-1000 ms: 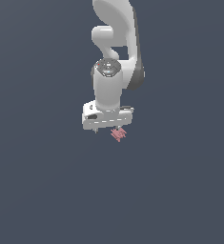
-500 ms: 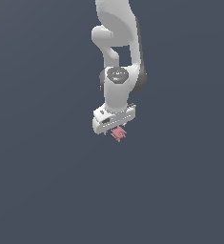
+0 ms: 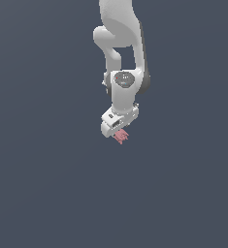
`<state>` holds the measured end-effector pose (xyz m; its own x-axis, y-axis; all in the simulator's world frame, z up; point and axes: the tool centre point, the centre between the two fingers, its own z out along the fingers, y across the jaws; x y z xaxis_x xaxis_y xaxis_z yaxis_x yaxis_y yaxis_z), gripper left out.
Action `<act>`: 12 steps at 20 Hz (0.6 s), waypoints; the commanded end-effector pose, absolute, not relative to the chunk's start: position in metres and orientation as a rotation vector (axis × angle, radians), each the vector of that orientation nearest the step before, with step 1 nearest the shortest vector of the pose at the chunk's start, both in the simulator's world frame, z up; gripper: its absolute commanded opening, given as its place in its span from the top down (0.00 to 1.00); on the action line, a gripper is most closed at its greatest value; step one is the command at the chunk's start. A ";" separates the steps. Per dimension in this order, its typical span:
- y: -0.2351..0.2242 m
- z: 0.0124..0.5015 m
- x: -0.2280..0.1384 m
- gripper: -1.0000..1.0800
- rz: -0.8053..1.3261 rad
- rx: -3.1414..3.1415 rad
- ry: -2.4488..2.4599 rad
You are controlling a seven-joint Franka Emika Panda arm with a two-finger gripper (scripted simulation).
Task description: Pick up the object and move it to a goal position.
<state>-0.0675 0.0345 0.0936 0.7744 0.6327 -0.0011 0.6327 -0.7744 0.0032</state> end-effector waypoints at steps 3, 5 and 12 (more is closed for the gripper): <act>0.038 0.090 -0.072 0.04 0.000 2.939 1.108; 0.038 0.089 -0.072 0.04 0.000 2.938 1.113; 0.038 0.078 -0.072 0.04 0.000 2.940 1.108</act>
<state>-0.0717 0.0382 0.0827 0.7518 0.6594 0.0004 0.6594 -0.7518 0.0008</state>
